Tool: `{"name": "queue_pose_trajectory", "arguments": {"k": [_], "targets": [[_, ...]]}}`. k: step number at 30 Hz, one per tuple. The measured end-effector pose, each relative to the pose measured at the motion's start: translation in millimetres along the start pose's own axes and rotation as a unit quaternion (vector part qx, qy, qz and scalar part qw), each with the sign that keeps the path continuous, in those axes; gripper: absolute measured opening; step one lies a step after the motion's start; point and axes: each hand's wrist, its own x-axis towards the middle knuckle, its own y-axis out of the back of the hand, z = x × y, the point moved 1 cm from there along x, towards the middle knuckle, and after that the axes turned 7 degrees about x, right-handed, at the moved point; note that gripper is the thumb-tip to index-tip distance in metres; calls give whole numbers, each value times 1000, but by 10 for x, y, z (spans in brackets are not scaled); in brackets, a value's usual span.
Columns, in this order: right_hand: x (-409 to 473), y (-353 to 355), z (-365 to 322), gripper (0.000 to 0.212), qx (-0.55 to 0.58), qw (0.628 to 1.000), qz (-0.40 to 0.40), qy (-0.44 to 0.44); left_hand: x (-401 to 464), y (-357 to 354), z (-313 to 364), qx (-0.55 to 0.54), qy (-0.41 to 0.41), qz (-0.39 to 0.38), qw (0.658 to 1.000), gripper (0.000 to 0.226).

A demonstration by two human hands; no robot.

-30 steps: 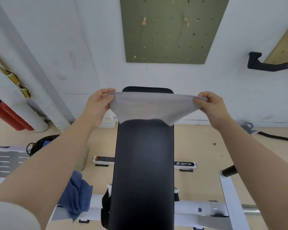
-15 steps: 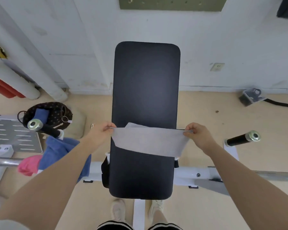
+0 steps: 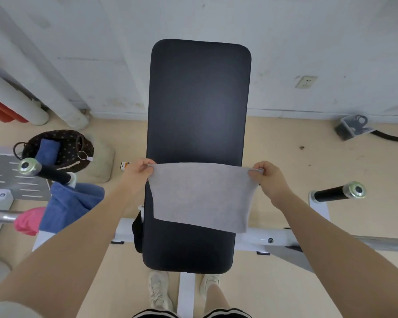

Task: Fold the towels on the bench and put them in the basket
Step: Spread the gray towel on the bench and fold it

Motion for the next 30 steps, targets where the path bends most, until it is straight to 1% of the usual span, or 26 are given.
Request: {"name": "queue_pose_trajectory", "arguments": {"k": [3,5,6,8,10,12,14,18,24,26,27,28,30], "targets": [[170,22,-233,20,-18,998,52,37,210,60,232,-1,-45,20,999,34],[284,25,-484,18,-22,993,84,80,380,98,484,-20,-68,49,996,35],[339,24,-603,20,-5,991,93,97,451,121,615,-31,-80,66,994,35],[424,16,-795,24,64,987,91,112,559,173,816,-66,-100,85,989,34],[472,17,-907,26,119,982,84,120,598,222,901,-109,-113,77,985,32],[466,20,-959,27,137,980,78,123,593,234,875,-116,-119,64,984,30],[457,28,-887,28,128,983,74,108,555,189,773,-98,-90,57,989,31],[439,57,-481,29,83,994,49,55,469,35,409,-55,-30,23,998,33],[380,-5,177,29,38,998,13,-38,382,-192,-133,-14,49,-10,999,30],[402,-62,326,29,13,997,-9,-71,380,-248,-229,-37,70,-40,996,24],[428,-100,375,29,18,996,-20,-81,398,-279,-254,-68,85,-44,993,22],[462,-134,404,28,40,995,-22,-90,431,-314,-263,-104,98,-36,989,19],[562,-171,418,25,111,988,16,-110,519,-372,-270,-147,114,6,983,11]]}}
